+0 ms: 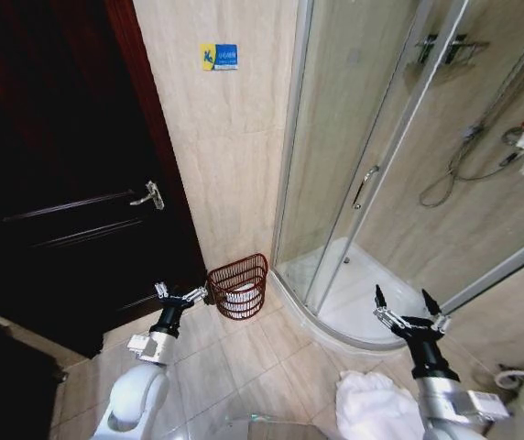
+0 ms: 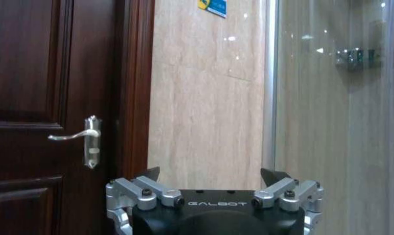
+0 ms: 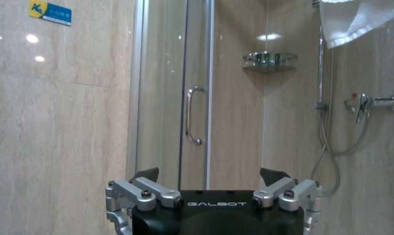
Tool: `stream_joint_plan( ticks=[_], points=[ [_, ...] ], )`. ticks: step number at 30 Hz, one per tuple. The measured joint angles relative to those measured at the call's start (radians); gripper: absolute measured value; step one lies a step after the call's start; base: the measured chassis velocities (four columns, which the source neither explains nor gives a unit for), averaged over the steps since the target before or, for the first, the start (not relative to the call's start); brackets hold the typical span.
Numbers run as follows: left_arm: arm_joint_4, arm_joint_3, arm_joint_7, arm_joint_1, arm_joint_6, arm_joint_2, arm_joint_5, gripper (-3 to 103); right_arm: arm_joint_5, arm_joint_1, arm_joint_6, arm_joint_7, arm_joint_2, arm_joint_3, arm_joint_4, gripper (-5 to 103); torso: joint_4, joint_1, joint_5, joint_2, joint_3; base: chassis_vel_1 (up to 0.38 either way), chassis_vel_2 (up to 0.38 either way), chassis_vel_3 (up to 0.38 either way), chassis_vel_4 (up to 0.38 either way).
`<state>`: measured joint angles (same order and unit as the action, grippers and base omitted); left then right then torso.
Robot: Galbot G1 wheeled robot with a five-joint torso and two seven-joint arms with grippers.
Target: Discard the used towel into the hamper.
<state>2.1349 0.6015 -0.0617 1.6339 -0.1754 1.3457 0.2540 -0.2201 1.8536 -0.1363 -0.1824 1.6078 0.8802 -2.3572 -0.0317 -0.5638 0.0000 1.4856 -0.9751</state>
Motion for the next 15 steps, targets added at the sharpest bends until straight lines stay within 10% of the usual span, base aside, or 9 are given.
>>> stream_joint_plan(
  ticks=[15],
  points=[
    [0.004, 0.011, -0.012, 0.006, -0.002, -0.004, 0.005, 100, 0.001, 0.002, -0.006, -0.008, 0.000, -0.003, 0.003, 100, 0.0000, 0.000, 0.0000, 0.000, 0.000, 0.044, -0.039, -0.042, 0.044]
  ],
)
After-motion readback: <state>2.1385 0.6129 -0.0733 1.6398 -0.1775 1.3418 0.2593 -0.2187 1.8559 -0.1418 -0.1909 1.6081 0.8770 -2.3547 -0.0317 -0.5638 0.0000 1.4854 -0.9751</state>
